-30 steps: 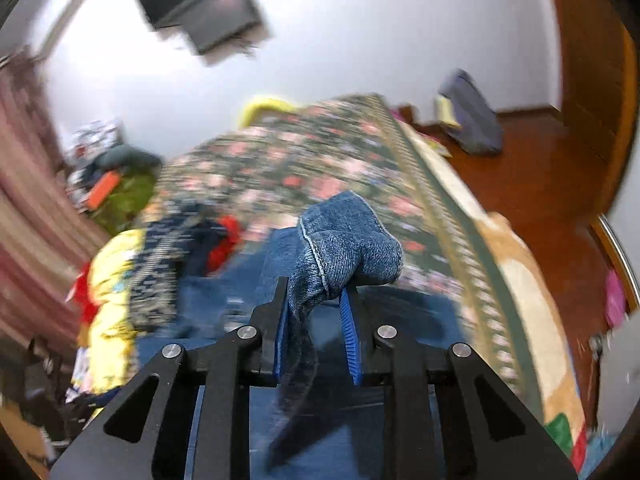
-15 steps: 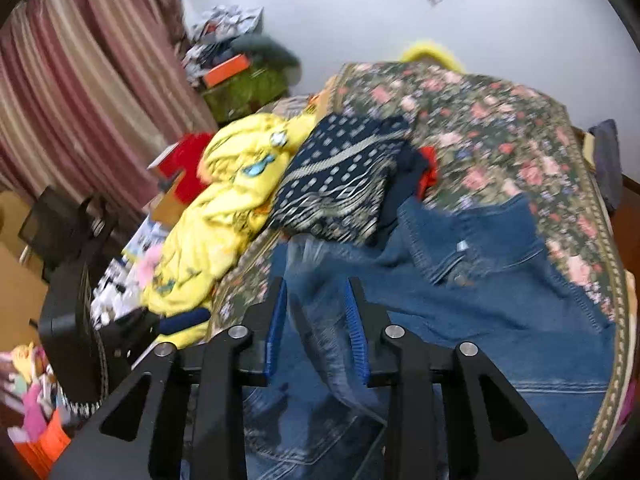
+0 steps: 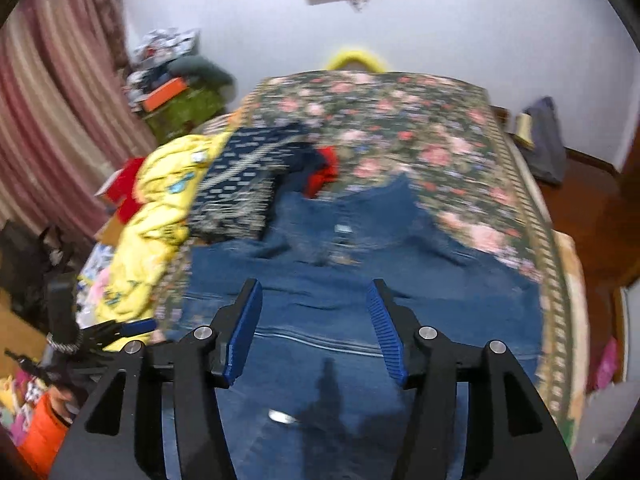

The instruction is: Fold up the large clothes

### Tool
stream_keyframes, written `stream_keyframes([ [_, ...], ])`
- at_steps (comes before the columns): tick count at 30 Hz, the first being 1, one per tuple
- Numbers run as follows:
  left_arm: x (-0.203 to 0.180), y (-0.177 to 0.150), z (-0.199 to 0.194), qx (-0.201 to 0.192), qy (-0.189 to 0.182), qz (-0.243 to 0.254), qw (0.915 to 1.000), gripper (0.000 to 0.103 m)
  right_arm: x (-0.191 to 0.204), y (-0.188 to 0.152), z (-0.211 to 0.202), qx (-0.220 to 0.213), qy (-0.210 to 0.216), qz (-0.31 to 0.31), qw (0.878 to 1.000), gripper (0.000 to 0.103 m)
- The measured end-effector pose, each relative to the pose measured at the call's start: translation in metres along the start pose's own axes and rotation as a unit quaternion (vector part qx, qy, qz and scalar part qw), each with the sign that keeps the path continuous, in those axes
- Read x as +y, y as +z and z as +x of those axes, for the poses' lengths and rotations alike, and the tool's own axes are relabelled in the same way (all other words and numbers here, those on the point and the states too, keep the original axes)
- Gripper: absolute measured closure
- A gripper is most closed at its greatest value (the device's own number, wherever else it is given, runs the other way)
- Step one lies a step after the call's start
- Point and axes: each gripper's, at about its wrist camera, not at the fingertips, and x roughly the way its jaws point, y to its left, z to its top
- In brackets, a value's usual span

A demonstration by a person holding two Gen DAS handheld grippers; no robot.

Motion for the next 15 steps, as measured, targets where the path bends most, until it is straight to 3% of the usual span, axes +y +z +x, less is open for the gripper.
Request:
stream_keyframes([
  [4, 0.019, 0.002, 0.023, 0.033, -0.052, -0.07, 0.9956, 0.025, -0.044, -0.017, -0.003, 0.009, -0.038, 0.035, 0.999, 0.042],
  [6, 0.023, 0.003, 0.036, 0.046, -0.071, -0.094, 0.992, 0.033, -0.065, -0.028, -0.003, 0.018, -0.055, 0.053, 0.997, 0.042],
  [9, 0.021, 0.005, 0.045, 0.048, -0.051, -0.096, 0.9929, 0.041, -0.093, -0.045, -0.002, 0.034, -0.076, 0.081, 0.993, 0.042],
  [10, 0.019, 0.006, 0.044, 0.042, -0.043, -0.092, 0.9939, 0.047, -0.103, -0.05, -0.002, 0.041, -0.082, 0.093, 0.992, 0.042],
  [11, 0.015, 0.008, 0.042, 0.033, -0.039, -0.089, 0.9947, 0.061, -0.111, -0.055, -0.001, 0.046, -0.087, 0.103, 0.99, 0.042],
  [12, 0.01, 0.011, 0.038, 0.027, -0.027, -0.081, 0.996, 0.065, -0.118, -0.059, -0.001, 0.05, -0.091, 0.111, 0.988, 0.042],
  [14, -0.004, 0.016, 0.028, 0.002, 0.007, -0.051, 0.9987, 0.086, -0.13, -0.065, -0.002, 0.055, -0.095, 0.126, 0.986, 0.042],
  [15, -0.011, 0.019, 0.022, -0.01, 0.017, -0.034, 0.9993, 0.089, -0.135, -0.067, -0.003, 0.056, -0.094, 0.134, 0.985, 0.042],
])
